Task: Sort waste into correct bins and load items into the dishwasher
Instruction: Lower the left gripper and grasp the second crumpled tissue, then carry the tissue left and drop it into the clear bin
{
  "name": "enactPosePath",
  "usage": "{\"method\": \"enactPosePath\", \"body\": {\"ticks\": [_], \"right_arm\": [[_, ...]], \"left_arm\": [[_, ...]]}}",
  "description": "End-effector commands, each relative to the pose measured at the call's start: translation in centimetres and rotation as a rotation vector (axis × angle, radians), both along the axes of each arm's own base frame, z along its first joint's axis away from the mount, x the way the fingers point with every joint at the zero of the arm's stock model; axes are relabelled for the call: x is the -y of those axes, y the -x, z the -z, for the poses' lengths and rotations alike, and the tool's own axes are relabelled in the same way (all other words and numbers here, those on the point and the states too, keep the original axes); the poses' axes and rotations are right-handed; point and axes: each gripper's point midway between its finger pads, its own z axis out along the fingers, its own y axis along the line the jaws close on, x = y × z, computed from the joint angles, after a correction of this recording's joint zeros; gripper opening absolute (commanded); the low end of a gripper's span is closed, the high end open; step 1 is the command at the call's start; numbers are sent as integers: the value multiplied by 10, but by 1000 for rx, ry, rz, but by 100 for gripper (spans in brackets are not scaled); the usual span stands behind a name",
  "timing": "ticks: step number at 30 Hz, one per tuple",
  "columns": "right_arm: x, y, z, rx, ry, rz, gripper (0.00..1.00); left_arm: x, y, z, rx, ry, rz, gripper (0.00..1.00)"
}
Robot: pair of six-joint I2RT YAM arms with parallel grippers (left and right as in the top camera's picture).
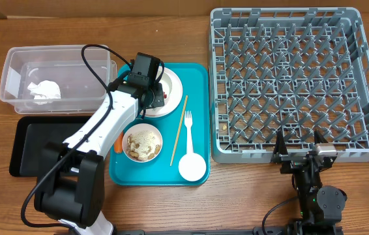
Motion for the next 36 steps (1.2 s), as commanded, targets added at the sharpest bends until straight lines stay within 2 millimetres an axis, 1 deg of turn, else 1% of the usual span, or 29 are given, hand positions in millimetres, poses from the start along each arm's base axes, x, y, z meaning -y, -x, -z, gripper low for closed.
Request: {"method": "enactPosePath", "body": {"ticks": [1,6,10,12,13,18,21,25,29,36], "right_arm": [[3,0,2,2,5,17,100],[3,0,2,2,5,17,100],[3,0,2,2,5,17,100],[3,0,2,2,5,17,100],[3,0,2,2,5,17,100],[3,0,2,2,5,17,100],[3,0,2,2,5,17,100],[3,0,2,2,5,17,100],[3,0,2,2,5,17,100],[3,0,2,2,5,17,100]], "left_arm": [[-2,2,5,-10,-25,15,4],[-3,3,-1,-3,-29,26,4],[-4,0,-16,36,-20,21,4],[-6,-2,-30,65,-11,15,4],[-7,-4,-43,91,-3,11,4],[-16,-7,-90,211,13,-15,4],[-36,-7,-118,293,-38,-76,4],[-57,-5,-140,353,-89,-116,4],[-83,-7,-144,361,-146,-151,4],[-137,-8,-143,346,-134,-271,4]]}}
